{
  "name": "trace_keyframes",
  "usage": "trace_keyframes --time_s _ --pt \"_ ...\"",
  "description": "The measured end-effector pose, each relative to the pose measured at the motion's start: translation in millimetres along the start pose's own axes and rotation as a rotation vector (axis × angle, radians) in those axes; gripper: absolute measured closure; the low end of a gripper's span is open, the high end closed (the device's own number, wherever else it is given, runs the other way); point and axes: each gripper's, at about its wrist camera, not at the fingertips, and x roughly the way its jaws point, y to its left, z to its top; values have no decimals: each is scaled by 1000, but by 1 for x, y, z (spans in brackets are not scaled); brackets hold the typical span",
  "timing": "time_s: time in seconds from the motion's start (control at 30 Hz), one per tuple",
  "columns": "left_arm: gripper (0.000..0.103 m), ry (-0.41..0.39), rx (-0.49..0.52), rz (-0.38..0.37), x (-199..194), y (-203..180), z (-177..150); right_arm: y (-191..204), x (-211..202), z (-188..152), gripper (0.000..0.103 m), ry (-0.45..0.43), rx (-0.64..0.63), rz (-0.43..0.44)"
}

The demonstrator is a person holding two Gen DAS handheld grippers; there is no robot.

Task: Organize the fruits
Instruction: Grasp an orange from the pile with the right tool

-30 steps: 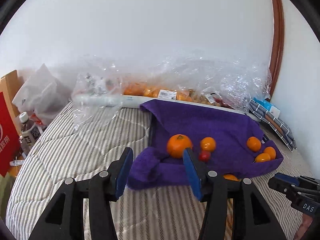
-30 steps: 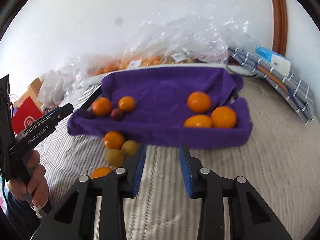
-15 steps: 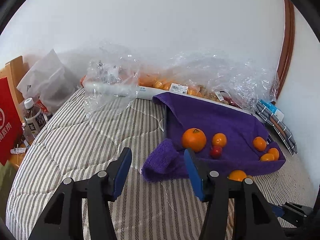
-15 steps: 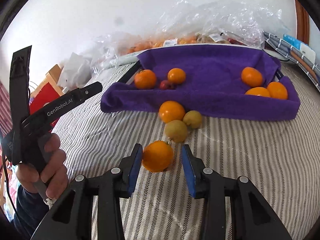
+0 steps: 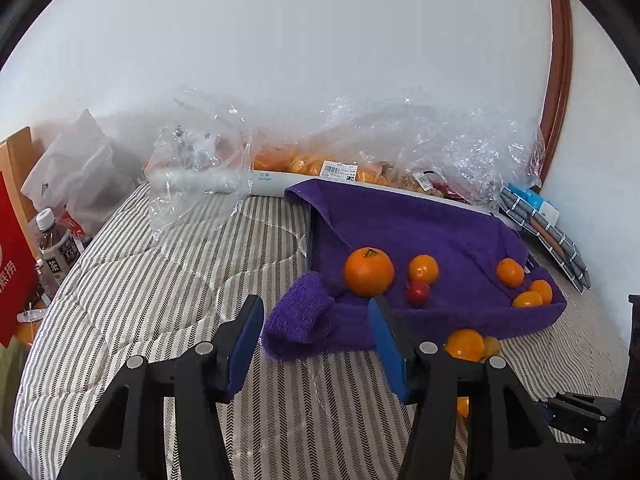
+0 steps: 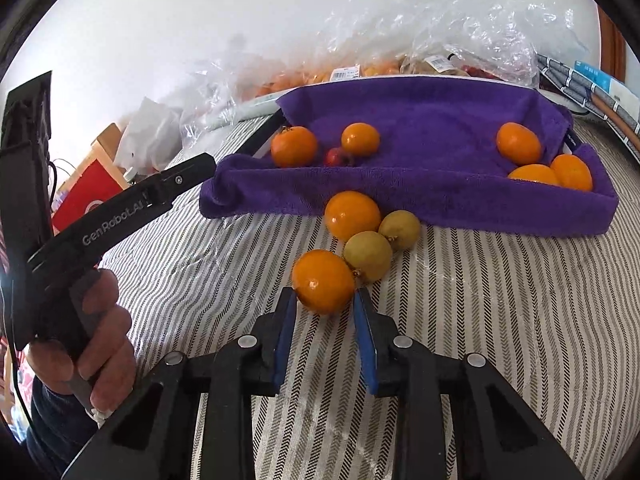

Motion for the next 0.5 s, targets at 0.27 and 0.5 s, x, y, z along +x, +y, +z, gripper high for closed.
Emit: trace_keyframes --time_s 0.27,0.5 --pt "51 19 -60 -9 5 13 2 2 10 9 72 3 -1 -12" --pt "51 46 13 -68 4 -4 -2 -3 -22 -10 72 -45 -65 -67"
